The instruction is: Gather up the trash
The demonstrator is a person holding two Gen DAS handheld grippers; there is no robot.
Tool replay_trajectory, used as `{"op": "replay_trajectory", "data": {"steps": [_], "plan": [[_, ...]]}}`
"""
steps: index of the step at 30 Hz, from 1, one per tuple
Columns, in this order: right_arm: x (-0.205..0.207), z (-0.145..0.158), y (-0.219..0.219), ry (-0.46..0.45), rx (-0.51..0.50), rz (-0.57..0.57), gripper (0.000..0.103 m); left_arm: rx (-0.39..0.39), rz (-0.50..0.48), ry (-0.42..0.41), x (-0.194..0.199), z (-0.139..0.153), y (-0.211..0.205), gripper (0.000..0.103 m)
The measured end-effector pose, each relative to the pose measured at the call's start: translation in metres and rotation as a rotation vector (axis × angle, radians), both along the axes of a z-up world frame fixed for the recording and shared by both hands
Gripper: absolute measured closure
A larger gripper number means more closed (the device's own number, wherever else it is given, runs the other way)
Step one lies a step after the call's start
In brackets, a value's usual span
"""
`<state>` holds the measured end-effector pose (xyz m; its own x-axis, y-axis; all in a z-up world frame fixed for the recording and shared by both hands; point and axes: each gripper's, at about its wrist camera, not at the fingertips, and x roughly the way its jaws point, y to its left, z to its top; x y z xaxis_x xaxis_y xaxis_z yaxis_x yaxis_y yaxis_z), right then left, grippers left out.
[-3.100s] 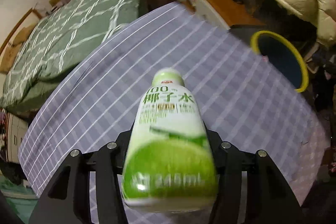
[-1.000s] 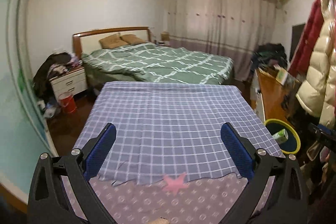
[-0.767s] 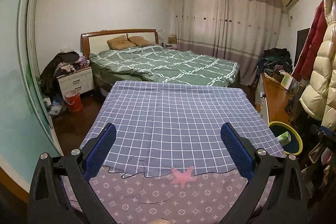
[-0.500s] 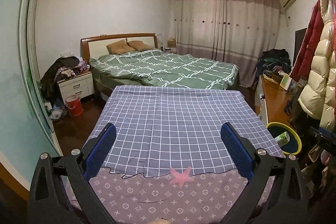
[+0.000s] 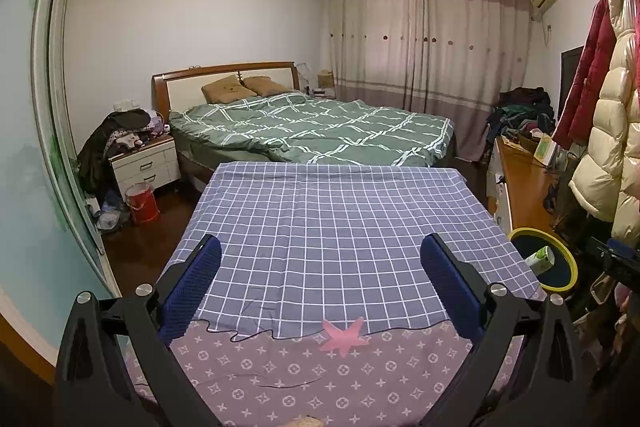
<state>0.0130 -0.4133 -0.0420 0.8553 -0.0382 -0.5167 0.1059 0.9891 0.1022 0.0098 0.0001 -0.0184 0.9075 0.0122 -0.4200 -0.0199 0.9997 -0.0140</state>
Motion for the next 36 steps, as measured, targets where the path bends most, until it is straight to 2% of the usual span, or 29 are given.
{"op": "replay_trajectory", "data": {"steps": [36], "plan": [[0.0011, -0.0026, 0.0036, 0.006, 0.006, 0.002, 0.025, 0.005, -0.014, 0.024, 0.0085, -0.0074, -0.0014, 0.005]]}}
